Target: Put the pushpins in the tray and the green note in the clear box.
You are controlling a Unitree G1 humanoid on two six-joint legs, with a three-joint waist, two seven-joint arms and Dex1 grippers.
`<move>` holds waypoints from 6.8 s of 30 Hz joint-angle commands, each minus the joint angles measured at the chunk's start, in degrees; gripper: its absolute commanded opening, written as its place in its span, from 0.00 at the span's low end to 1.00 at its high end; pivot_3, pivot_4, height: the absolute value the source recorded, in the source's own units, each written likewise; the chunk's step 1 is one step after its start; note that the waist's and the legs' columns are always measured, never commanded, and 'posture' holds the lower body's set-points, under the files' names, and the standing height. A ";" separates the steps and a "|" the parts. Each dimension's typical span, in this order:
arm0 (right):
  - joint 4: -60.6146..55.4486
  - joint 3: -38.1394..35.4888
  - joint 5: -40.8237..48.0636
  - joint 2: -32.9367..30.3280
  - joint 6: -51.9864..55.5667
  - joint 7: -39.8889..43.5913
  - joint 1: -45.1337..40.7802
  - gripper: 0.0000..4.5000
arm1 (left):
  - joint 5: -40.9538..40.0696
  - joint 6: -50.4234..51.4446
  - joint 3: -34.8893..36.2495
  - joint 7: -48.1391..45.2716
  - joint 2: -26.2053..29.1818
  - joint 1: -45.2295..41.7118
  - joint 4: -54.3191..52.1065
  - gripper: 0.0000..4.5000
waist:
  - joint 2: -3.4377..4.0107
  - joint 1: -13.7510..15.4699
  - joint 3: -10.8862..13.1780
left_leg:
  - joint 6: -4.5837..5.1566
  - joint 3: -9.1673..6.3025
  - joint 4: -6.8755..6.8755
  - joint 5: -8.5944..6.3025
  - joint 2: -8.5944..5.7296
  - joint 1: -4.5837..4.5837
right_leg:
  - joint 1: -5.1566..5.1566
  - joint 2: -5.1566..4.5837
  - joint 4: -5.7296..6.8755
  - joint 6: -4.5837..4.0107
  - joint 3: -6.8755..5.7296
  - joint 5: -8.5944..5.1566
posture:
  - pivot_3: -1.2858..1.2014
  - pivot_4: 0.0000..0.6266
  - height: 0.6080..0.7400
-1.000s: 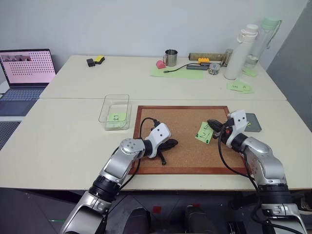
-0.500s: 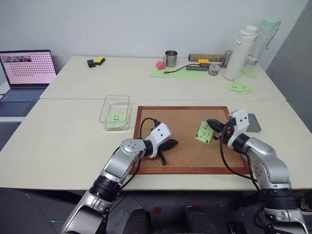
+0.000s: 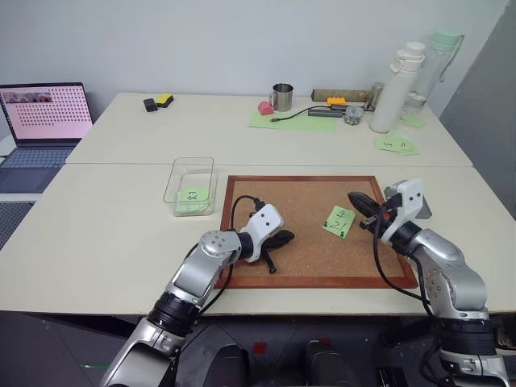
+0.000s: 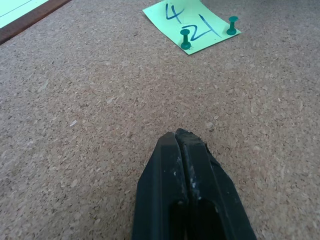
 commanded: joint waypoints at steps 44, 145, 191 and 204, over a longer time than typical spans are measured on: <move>57.60 -4.10 -11.40 -10.84 -15.30 -4.48 -28.29 0.57 | 1.81 7.66 -0.51 0.99 3.72 5.86 -2.19 0.00 | -0.01 -0.95 0.02 | 0.01 0.15 -0.64 0.00 -0.06 0.29 | -0.04 0.07 -0.18 -0.13 0.22 -0.07 | 0.52 0.24 1.00; 32.61 -1.83 -6.26 -8.98 -15.75 7.00 -16.31 0.58 | 1.20 9.03 0.24 1.17 5.44 7.38 -4.67 0.00 | -0.32 -1.75 -0.18 | 0.01 0.05 -0.96 -0.01 0.07 0.44 | -0.03 0.19 -0.11 -0.47 0.14 -0.32 | 0.52 0.24 1.00; 18.15 16.86 -14.88 2.68 -15.77 8.74 -6.58 0.01 | 1.11 10.30 0.96 1.83 6.18 8.64 -6.83 0.00 | -0.65 -2.10 -0.40 | 0.00 -0.10 -1.00 -0.02 0.28 0.56 | -0.06 0.43 0.04 -0.65 0.10 -0.42 | 0.52 0.24 1.00; 3.00 17.93 -21.48 -10.74 -22.36 13.48 -8.38 0.00 | -9.24 12.40 8.07 -0.28 2.64 4.46 -12.16 0.08 | -0.63 -1.65 -0.18 | 0.00 -0.07 -1.00 -0.02 0.23 0.42 | -0.16 0.40 0.01 -0.64 0.03 -0.42 | 0.52 0.24 1.00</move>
